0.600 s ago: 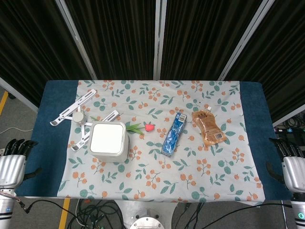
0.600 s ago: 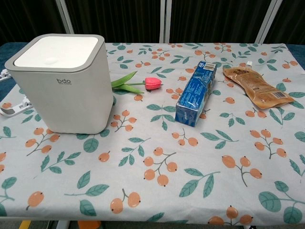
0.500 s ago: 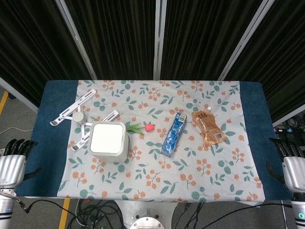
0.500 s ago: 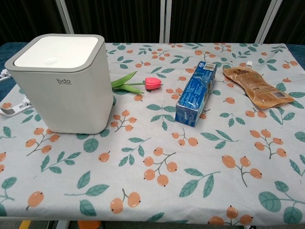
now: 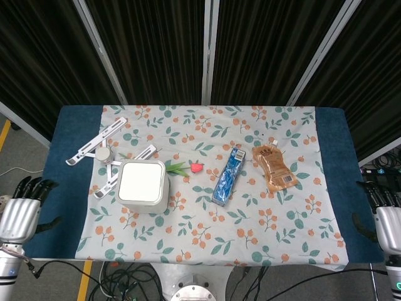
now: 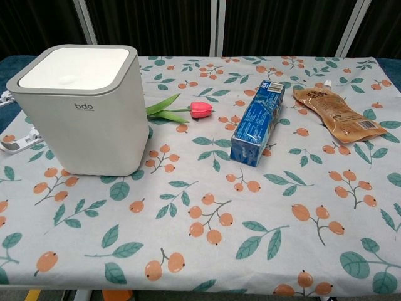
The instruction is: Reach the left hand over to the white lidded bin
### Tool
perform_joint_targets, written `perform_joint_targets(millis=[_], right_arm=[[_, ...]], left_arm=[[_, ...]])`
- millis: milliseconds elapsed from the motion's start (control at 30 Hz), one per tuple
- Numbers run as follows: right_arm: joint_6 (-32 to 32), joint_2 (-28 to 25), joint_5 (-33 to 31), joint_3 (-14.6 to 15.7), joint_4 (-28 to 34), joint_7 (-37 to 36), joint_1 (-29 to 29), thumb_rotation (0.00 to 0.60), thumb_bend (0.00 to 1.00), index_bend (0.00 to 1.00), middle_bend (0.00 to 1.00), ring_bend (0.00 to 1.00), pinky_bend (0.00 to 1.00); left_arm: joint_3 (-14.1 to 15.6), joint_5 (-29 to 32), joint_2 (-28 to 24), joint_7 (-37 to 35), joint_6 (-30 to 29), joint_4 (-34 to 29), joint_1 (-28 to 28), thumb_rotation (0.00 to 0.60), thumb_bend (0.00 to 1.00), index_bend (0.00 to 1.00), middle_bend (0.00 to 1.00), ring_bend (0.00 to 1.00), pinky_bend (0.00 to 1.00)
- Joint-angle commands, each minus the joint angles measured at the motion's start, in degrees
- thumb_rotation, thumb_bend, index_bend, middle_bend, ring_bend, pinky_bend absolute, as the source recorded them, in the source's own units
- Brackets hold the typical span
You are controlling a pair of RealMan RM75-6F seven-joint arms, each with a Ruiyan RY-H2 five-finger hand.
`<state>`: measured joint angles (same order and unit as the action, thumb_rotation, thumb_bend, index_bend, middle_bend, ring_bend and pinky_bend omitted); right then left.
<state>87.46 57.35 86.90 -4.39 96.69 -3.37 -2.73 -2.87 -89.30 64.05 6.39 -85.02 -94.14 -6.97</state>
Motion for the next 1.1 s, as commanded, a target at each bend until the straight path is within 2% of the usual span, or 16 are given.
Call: perform_joint_targets(millis=[33,267,467,1100], right_arm=[[0.28,-0.77,0.22,-0.11,0.66,-0.31,0.06,0.6,0.28,0.14,0.17,0.12,0.13],[0.39,-2.8,-0.27,-0.68,2.49,0.52,-0.02,0.6,0.28,0.14,0.17,0.12,0.13],[0.14,-4.45,-0.52,-1.04,3.73,0.15,-0.22,0.6,0.28,0.14,0.17,0.12,0.13],[-0.95,-4.36,-1.12,-0.93,3.53,-0.14,-0.62,0.6,0.28,0.14,0.16,0.12,0.13]], left_arm=[[-0.28,-4.64,-3.06,-3.91,2.52,-2.18,-3.73,0.6,0.09,0.22,0.2,0.12,0.1],[-2.12,-10.51,-6.4,-7.87,7.43,-5.17,-11.19,0.6,0.09,0.22,0.2,0.12,0.1],[-1.57,-13.56,-7.35,-8.47,13.21,-7.62,-16.29,0.6,0.09,0.22,0.2,0.12,0.1],[-0.14,-10.31,-4.33,-1.57,22.92,-8.23,-22.47,0.6,0.09,0.23,0.22,0.12,0.1]])
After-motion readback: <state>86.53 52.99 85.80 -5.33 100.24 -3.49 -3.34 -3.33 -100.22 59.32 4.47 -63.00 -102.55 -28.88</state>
